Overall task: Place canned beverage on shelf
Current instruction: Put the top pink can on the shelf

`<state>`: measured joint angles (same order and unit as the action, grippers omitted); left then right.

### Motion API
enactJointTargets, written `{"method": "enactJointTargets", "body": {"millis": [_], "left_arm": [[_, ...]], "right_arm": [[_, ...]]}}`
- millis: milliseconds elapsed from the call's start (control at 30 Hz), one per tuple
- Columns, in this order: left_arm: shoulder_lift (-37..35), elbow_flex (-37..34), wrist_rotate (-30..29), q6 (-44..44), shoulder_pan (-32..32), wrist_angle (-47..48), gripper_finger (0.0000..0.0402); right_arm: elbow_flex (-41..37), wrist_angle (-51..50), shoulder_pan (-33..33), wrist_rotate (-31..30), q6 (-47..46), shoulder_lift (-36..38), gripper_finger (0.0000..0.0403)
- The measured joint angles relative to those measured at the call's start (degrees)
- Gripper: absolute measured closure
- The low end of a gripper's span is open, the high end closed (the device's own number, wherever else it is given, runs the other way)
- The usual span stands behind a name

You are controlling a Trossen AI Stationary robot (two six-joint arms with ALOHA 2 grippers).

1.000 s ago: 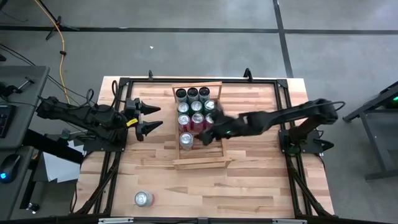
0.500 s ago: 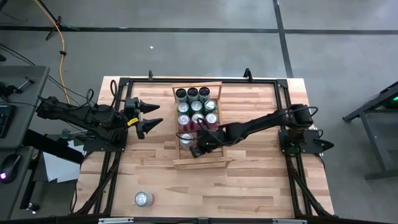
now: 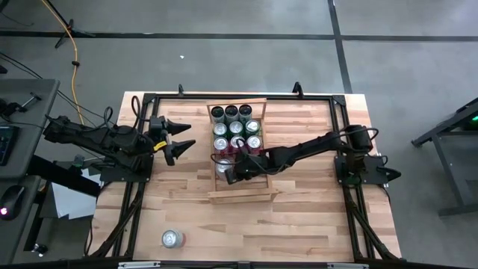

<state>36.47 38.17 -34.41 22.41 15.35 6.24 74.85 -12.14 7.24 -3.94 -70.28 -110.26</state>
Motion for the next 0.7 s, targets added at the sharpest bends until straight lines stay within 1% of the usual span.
{"method": "enactJointTargets", "body": {"millis": [100,200,433,533,700], "left_arm": [[0.0,0.0,-0.93,0.0,0.0,0.04,0.006],[0.0,0.0,-1.08,-0.01,0.01,0.06,0.006],[0.0,0.0,-1.05,0.0,0.0,0.14,0.006],[0.0,0.0,-1.05,0.0,0.01,0.17,0.006],[0.0,0.0,-1.05,-0.02,0.02,0.42,0.006]], "right_arm": [[0.0,0.01,-0.49,0.44,-0.24,-0.08,0.0402],[0.0,0.39,-0.67,2.24,-0.56,-0.8,0.0402],[0.0,4.71,-0.56,4.61,-3.17,-3.53,0.0403],[0.0,7.33,-0.49,4.37,-4.53,-4.51,0.0403],[0.0,8.92,-0.45,1.71,-6.6,-5.05,0.0403]]}}
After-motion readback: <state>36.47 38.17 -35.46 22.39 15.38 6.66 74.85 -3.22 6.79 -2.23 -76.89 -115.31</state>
